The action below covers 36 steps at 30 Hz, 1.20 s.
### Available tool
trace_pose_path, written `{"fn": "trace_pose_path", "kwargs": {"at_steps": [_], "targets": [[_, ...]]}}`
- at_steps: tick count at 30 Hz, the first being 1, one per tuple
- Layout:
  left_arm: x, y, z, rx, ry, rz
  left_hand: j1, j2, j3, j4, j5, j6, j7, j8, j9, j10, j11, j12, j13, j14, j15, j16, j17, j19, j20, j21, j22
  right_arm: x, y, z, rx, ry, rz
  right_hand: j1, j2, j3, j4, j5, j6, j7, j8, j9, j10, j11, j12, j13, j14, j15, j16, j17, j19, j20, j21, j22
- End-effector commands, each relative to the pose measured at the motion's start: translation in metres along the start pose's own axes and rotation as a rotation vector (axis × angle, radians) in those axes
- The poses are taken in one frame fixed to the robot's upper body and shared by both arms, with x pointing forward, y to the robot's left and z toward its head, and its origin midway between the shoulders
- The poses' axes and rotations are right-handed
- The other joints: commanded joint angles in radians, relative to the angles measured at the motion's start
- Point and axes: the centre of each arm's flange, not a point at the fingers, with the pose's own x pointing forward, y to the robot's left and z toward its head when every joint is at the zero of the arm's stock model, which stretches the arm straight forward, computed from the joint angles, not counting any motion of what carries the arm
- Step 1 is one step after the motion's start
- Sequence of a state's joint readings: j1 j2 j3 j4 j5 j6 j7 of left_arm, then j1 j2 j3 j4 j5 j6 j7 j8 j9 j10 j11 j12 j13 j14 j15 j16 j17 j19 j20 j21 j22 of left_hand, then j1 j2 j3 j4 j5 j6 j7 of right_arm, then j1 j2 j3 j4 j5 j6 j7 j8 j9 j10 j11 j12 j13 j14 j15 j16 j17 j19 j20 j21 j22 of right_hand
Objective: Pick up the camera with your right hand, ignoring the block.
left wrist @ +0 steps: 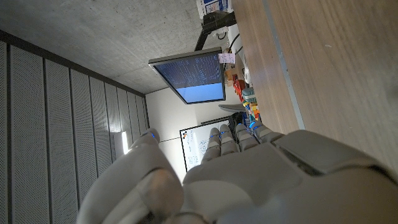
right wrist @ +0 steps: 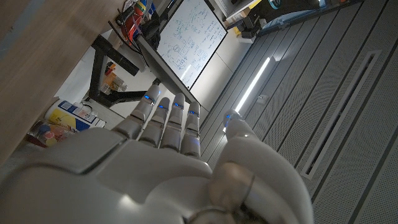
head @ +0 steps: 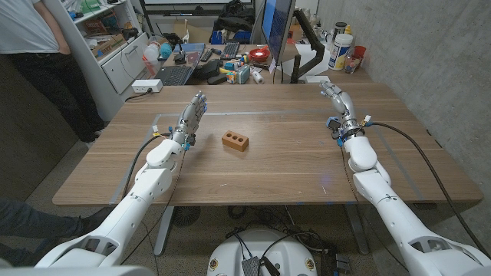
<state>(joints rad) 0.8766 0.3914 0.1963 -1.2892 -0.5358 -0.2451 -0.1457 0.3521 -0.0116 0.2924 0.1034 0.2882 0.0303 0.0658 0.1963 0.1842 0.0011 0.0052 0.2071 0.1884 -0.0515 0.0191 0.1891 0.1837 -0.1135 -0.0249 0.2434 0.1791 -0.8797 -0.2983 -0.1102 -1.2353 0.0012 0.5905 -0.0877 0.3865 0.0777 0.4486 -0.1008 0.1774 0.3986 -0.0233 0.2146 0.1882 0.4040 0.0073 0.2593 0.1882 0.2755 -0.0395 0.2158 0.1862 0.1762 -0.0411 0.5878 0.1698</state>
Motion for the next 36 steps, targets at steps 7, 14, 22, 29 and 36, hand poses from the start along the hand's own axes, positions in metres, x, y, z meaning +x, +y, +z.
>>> {"fn": "trace_pose_path", "kwargs": {"at_steps": [7,14,22,29,36], "targets": [[0.000,-0.001,0.004,0.014,-0.012,-0.002,0.011,0.007,0.001,-0.005,0.002,0.007,0.002,0.003,0.001,-0.003,-0.004,0.002,0.004,0.000,-0.002,0.004,0.002,-0.002,0.010,-0.004,0.002,-0.001,-0.008,0.007,-0.151,-0.017,0.031,0.014,-0.001,0.004,-0.012,0.007,0.009,0.004,0.000,0.003,0.003,-0.001,0.004,0.003,0.007,-0.012,-0.005,0.001,0.009,-0.014,-0.008,0.001],[0.001,-0.001,0.006,0.022,-0.011,-0.006,0.011,0.007,0.000,-0.006,0.002,0.009,0.002,0.004,0.001,-0.004,-0.004,0.002,0.004,0.000,-0.002,0.003,0.002,-0.001,0.010,-0.006,0.002,-0.003,-0.012,0.008,-0.210,-0.011,0.040,0.015,-0.002,0.005,-0.014,0.007,0.005,0.003,-0.003,0.003,0.000,-0.002,0.001,0.003,0.004,-0.011,-0.008,0.001,0.007,-0.013,-0.013,0.001],[0.003,0.001,0.007,0.025,-0.012,-0.008,0.012,0.008,-0.001,-0.006,0.001,0.009,0.002,0.003,0.001,-0.003,-0.004,0.002,0.004,0.000,-0.003,0.003,0.002,0.000,0.011,-0.007,0.002,-0.003,-0.014,0.011,-0.269,0.007,0.057,0.016,-0.003,0.007,-0.016,0.007,0.003,0.003,-0.005,0.003,-0.002,-0.001,-0.001,0.003,0.001,-0.011,-0.010,0.001,0.003,-0.010,-0.019,0.002],[0.004,0.003,0.007,0.031,-0.008,-0.009,0.013,0.009,-0.002,-0.006,0.001,0.011,0.001,0.004,0.001,-0.002,-0.004,0.002,0.004,0.002,-0.004,0.004,0.002,0.000,0.012,-0.008,0.002,-0.002,-0.015,0.013,-0.332,0.019,0.065,0.014,-0.001,0.007,-0.015,0.006,0.000,0.003,-0.009,0.003,-0.009,-0.003,-0.006,0.003,-0.006,-0.009,-0.014,0.003,-0.015,-0.004,-0.033,0.002],[0.005,0.006,0.011,0.040,-0.009,-0.012,0.013,0.009,-0.003,-0.006,0.001,0.013,0.001,0.004,0.001,-0.002,-0.003,0.002,0.004,0.002,-0.004,0.003,0.002,0.000,0.014,-0.010,0.002,-0.002,-0.017,0.014,-0.393,0.033,0.083,0.013,-0.002,0.008,-0.016,0.005,-0.007,0.004,-0.013,0.003,-0.018,0.001,-0.011,0.003,-0.016,-0.005,-0.019,0.003,-0.027,-0.004,-0.044,0.002]]}}
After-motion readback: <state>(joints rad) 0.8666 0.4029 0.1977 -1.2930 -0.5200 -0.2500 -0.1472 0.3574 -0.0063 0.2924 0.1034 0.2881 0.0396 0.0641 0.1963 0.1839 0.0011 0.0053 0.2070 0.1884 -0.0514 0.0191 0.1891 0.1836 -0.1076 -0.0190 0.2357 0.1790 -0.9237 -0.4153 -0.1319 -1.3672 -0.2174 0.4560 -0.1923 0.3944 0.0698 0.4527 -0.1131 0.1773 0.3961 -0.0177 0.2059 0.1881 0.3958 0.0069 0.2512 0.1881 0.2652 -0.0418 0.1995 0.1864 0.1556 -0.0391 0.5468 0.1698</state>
